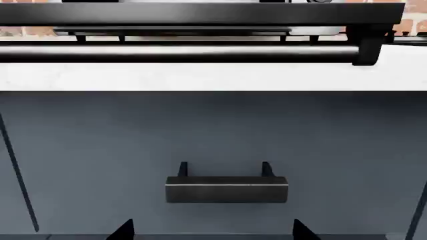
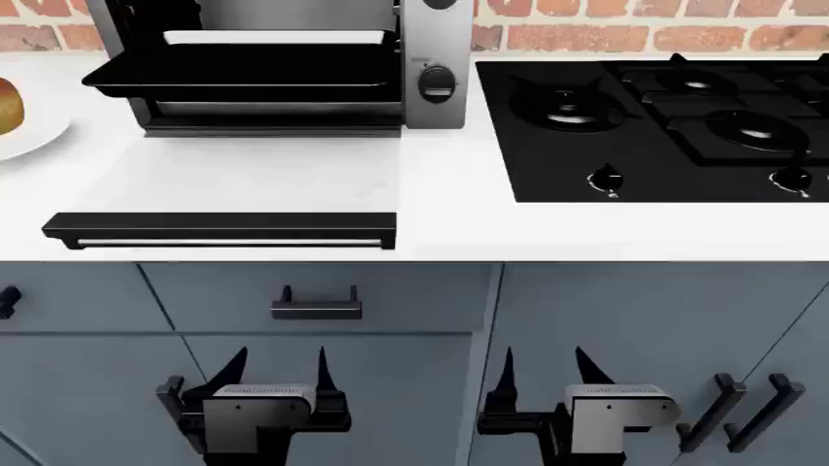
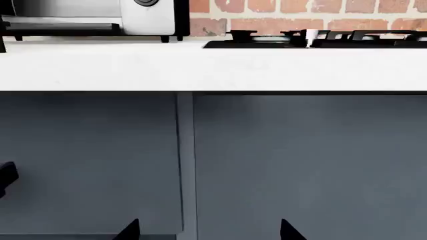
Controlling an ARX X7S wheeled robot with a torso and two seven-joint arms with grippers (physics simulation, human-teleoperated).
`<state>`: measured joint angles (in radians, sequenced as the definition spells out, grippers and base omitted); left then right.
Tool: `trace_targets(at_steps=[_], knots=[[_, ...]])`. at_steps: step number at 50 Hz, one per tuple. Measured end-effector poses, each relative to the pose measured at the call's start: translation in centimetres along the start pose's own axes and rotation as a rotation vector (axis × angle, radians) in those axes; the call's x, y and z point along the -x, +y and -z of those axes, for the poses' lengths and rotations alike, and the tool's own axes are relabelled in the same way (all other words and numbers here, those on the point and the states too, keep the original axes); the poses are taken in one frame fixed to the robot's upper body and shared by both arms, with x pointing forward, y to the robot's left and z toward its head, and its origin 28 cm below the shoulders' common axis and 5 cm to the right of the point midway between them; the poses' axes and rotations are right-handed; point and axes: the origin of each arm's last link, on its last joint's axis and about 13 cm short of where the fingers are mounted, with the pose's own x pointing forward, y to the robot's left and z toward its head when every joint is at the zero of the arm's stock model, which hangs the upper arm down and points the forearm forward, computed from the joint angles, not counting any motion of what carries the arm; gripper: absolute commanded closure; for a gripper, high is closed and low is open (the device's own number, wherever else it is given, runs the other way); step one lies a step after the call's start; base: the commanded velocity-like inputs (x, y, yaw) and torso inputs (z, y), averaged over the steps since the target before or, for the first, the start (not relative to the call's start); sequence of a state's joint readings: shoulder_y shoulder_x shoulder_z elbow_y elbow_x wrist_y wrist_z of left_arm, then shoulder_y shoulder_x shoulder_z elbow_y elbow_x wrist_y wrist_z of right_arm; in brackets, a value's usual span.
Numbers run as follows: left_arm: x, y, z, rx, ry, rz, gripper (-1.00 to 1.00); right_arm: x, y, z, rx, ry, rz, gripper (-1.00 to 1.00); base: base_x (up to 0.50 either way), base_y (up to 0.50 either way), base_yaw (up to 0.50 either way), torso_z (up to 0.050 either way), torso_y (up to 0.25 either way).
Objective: Place the bread on the tray of the toaster oven.
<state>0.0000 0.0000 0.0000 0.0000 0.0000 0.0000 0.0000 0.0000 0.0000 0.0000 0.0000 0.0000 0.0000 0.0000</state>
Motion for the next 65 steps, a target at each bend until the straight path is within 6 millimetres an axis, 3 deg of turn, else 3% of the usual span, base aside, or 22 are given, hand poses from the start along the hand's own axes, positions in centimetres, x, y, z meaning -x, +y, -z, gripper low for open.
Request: trace_targets(at_steps=[15,65], knots=[[-0.04,0.0,0.0,0.004,-0.014,0.012,-1.0,0.0,0.03,0.0,-0.002,-0.002,0.002,-1.0,0.0,0.0,0.0,0.0,0.0],[-0.03,0.0,0.02,0.013,-0.016,0.006,-1.0,-0.01,0.04,-0.01,0.012,-0.013,-0.009,-1.0,0.0,0.5,0.0,0.0,0.0]])
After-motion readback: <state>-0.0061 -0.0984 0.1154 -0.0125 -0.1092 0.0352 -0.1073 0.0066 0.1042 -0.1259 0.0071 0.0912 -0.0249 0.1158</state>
